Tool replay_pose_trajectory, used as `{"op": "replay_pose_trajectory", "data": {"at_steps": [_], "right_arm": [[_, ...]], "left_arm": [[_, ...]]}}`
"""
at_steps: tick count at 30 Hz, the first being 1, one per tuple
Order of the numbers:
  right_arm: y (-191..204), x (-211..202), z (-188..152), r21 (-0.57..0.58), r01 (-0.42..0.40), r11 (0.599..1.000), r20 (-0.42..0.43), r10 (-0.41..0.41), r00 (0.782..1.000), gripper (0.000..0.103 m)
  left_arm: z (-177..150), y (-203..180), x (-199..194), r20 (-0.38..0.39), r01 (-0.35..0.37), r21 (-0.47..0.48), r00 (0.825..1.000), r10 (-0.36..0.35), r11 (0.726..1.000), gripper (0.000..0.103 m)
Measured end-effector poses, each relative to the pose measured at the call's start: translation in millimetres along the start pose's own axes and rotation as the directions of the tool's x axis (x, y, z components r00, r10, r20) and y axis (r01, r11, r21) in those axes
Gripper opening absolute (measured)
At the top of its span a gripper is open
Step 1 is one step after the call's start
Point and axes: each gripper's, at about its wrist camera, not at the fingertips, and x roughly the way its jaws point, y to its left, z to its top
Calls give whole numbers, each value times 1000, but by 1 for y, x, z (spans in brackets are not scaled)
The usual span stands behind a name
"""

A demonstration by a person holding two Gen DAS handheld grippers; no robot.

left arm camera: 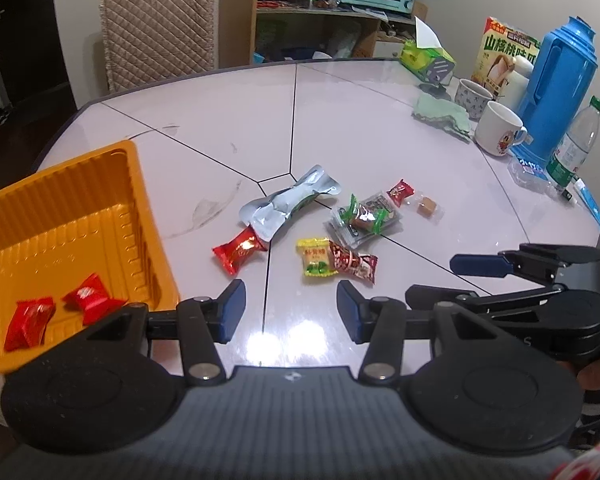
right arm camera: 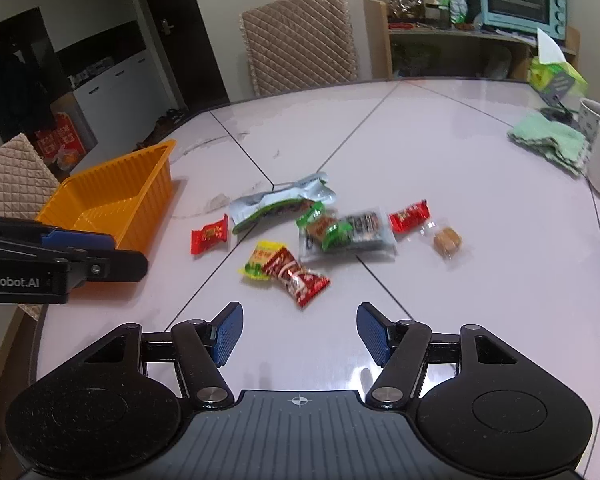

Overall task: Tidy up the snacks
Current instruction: 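Move both tools back over the snack pile, then grasp the brown-and-white candy with the right tool while the left tool grasps a red packet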

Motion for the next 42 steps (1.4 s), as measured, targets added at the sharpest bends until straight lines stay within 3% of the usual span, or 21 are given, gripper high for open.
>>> {"op": "replay_pose_trajectory", "data": {"at_steps": [4, 8, 21, 29, 37, 42], "right_arm": [[0, 16, 9, -40, -8, 999, 0, 8, 1000, 62], [0, 36, 16, -74, -22, 997, -22, 20, 1000, 52], [8, 85, 23, -209, -14, 978, -89, -5, 996, 40], [14, 97, 20, -251, 5, 968, -94, -30, 995, 36], [20, 97, 18, -280, 29, 959, -82, -54, 995, 23], [19, 90, 19, -227, 26, 974, -77, -45, 996, 19]], "left_arm": [[7, 3, 16, -21, 9, 20, 1000, -9, 1000, 47], [12, 6, 31, -48, 16, 39, 999, -14, 999, 47], [23, 18, 59, -98, 42, 90, 995, -33, 995, 46], [28, 21, 68, -119, 63, 117, 992, -49, 991, 46], [32, 21, 75, -133, 62, 162, 990, -40, 985, 47], [36, 25, 82, -142, 45, 183, 990, -18, 982, 47]]}}
